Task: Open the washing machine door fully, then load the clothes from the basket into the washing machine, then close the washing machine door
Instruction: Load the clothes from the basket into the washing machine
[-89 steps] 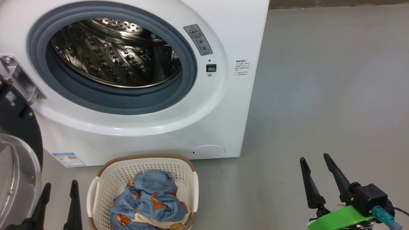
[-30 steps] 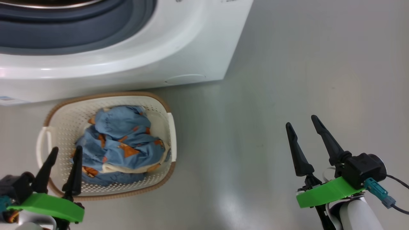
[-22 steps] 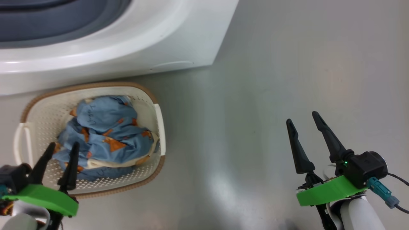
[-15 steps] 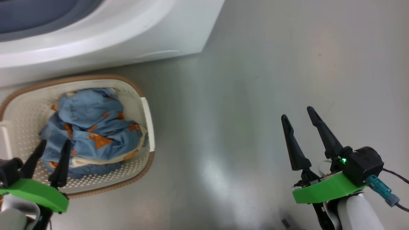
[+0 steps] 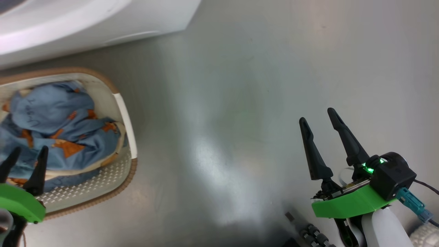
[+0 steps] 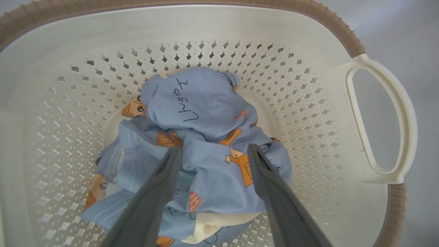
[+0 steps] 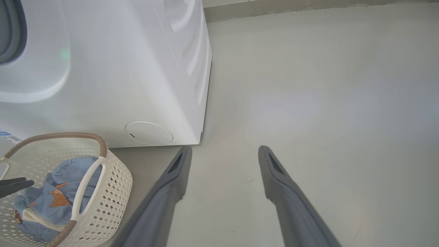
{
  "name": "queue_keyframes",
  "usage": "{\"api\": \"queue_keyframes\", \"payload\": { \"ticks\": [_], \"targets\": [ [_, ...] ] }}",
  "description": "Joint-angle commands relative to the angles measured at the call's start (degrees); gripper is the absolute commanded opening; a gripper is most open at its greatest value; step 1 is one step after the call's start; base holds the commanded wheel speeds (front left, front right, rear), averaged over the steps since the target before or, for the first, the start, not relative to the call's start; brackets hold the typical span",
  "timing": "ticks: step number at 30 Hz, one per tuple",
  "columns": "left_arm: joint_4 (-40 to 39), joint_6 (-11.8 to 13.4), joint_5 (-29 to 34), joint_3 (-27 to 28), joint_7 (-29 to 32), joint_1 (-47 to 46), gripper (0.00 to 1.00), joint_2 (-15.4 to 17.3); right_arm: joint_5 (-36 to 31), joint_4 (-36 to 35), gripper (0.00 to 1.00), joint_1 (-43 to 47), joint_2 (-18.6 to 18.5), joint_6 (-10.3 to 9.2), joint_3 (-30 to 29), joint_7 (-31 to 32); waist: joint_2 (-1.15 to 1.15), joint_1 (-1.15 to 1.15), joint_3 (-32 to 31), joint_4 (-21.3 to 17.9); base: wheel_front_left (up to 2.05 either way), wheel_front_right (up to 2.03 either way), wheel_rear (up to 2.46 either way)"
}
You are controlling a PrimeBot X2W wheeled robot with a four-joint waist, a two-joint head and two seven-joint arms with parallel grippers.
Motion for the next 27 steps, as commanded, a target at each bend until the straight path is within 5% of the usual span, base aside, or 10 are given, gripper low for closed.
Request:
{"api": "queue_keyframes", "payload": {
  "ticks": [1, 27],
  "targets": [
    [0.1, -0.1, -0.6, 1.2, -0.3, -0.3, 1.00, 3.0, 1.1, -1.4, 1.00, 1.4, 0.0, 0.35, 1.5, -0.3, 0.00, 0.00, 2.1, -1.9, 0.00, 0.00, 0.00],
    [10.4, -0.1, -10.1, -9.7, -0.2, -9.2, 1.00, 10.2, 4.4, -5.6, 1.00, 3.5, 0.0, 0.35, 4.4, -0.3, 0.00, 0.00, 9.0, -8.5, 0.00, 0.00, 0.00]
  ]
}}
